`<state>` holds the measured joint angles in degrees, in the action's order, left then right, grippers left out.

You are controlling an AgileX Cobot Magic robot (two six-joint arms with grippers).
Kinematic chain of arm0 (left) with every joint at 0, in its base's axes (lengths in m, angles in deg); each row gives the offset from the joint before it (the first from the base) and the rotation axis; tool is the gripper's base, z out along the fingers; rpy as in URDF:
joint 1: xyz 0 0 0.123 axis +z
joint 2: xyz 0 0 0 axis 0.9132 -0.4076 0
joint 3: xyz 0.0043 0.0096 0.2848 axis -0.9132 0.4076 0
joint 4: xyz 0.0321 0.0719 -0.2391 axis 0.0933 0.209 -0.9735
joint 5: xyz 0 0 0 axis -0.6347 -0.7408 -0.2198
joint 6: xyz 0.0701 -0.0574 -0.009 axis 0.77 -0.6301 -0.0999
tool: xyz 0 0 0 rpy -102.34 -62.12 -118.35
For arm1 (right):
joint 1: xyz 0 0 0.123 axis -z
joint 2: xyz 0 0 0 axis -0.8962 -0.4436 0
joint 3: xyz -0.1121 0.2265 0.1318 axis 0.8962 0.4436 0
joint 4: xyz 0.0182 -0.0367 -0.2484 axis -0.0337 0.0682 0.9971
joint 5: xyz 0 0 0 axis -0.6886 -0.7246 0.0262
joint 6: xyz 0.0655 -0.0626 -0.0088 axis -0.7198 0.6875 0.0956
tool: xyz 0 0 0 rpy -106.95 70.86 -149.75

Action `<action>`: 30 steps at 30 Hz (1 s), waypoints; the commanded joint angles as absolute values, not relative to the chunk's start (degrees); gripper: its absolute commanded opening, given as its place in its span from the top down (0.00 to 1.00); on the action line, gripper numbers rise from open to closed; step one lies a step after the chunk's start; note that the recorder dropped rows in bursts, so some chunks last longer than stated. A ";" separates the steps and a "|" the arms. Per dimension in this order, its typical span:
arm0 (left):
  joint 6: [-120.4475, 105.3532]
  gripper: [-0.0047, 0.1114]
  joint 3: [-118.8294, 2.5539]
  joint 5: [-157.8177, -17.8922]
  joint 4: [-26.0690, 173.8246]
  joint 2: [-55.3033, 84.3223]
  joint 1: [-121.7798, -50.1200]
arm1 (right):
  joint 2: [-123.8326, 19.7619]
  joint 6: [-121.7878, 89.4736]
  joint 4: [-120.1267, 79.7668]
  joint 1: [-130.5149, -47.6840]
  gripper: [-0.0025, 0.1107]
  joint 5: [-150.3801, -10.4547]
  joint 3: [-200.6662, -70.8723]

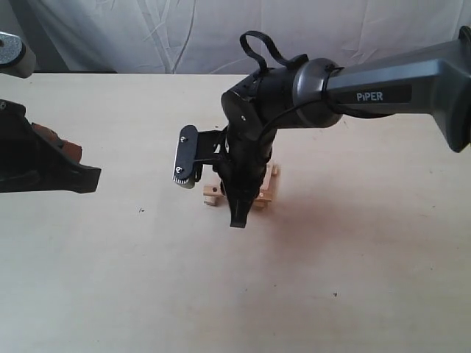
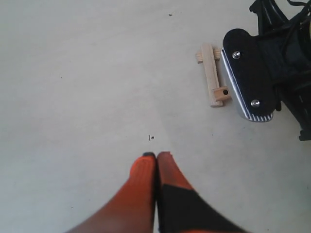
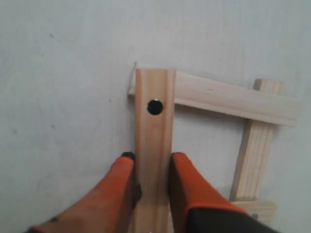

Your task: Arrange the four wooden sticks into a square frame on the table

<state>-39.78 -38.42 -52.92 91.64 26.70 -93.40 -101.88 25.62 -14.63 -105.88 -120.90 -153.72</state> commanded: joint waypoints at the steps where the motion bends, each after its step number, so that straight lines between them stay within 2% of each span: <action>1: -39.95 0.96 -38.30 -53.52 91.32 27.01 -93.52 | -101.90 25.26 -13.93 -105.62 0.66 -120.31 -153.99; 6: -39.95 0.96 -38.30 -53.52 91.32 27.01 -93.52 | -101.61 20.01 -13.91 -105.62 0.64 -120.31 -154.03; 13: -39.95 0.96 -38.30 -53.39 91.32 27.01 -93.52 | -97.26 5.39 -16.36 -105.62 0.66 -127.22 -157.00; 15: -39.95 0.96 -38.30 -53.39 91.32 27.01 -93.52 | -95.04 2.28 -18.12 -105.47 0.74 -128.94 -157.00; 18: -39.95 0.96 -38.30 -53.29 91.80 27.01 -93.52 | -92.91 -0.89 -23.33 -103.92 0.95 -132.61 -156.87; 19: -39.95 0.96 -38.30 -53.14 92.21 27.01 -93.52 | -92.50 -1.54 -25.59 -103.27 0.98 -133.94 -156.87; 22: -39.95 0.96 -37.71 -52.78 92.55 27.01 -93.52 | -91.20 -2.53 -30.35 -100.65 0.98 -137.85 -156.04; 26: -39.95 0.96 -36.39 -51.47 92.87 26.09 -91.98 | -82.35 -5.57 -32.93 -95.52 0.98 -133.09 -145.17; 30: -35.09 0.96 -36.29 -50.91 83.76 24.31 -82.81 | -66.83 -8.94 -32.93 -88.27 0.98 -127.48 -128.80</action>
<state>-38.40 -36.69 -51.27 88.76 24.84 -85.68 -73.09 -7.89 -32.79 -91.11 -129.53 -134.05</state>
